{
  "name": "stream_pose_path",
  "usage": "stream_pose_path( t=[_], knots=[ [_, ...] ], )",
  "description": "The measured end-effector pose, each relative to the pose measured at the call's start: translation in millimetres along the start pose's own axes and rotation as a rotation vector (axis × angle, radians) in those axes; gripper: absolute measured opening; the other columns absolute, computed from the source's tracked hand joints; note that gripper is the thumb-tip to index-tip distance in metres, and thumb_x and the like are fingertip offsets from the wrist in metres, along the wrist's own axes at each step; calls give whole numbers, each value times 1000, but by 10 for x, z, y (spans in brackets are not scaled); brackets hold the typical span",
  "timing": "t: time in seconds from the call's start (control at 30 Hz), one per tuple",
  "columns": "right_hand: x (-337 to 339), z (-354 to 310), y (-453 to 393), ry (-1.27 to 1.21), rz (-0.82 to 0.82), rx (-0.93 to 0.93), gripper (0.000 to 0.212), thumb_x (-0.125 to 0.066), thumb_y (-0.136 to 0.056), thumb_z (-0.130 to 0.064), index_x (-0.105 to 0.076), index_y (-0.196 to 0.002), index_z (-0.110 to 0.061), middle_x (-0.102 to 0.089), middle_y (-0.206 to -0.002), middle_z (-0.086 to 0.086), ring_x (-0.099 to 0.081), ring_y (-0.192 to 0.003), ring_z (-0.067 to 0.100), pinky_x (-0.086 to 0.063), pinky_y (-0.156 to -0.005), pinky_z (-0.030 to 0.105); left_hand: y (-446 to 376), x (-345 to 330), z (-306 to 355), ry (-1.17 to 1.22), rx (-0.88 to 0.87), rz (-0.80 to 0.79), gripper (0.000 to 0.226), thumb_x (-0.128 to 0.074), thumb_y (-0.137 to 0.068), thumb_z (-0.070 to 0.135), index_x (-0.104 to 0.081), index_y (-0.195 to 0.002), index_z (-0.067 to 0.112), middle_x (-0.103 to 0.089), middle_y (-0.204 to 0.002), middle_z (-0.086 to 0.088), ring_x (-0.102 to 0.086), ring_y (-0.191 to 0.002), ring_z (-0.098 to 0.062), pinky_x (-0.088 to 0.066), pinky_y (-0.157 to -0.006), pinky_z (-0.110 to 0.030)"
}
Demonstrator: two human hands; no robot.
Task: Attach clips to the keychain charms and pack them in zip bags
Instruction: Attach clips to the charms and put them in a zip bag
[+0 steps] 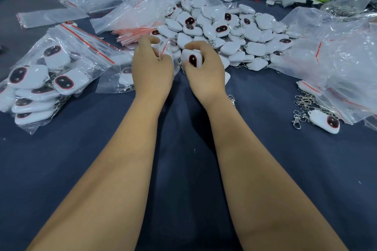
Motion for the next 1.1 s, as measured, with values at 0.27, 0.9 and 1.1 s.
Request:
stream_pose_path(
  t=[0.27,0.9,1.1],
  knots=[
    [8,1,-22,-253,32,-69,22,-69,-81,0,-60,-73,-19,-57,-70,-5,-49,-64,7,-45,-65,23,68,-52,58,24,-22,-81,16,-56,-81,17,-50,-91,29,-60,-81,11,-59,-73,-18,-49,-68,-33],
    [-120,31,10,-293,-107,-171,20,-60,-91,-7,-64,-73,-13,-59,-63,-6,-52,-64,10,-46,-61,24,16,-166,-75,189,120,-241,35,-44,-73,7,-74,-84,20,-65,-66,1,-54,-62,-20,-48,-63,-40],
    [-118,34,5,-340,-108,-236,28,-52,-87,4,-68,-77,-18,-63,-69,-2,-55,-66,16,-49,-60,30,26,-180,-54,230,123,-249,31,-45,-77,9,-74,-81,20,-63,-63,5,-52,-62,-19,-45,-63,-36]
  ],
)
Point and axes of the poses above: each hand's wrist, its own y-axis away from the middle knuckle, its own x-axis out of the back of the hand, z = x × y, the point moved 4 cm from there along -y, towards the middle knuckle
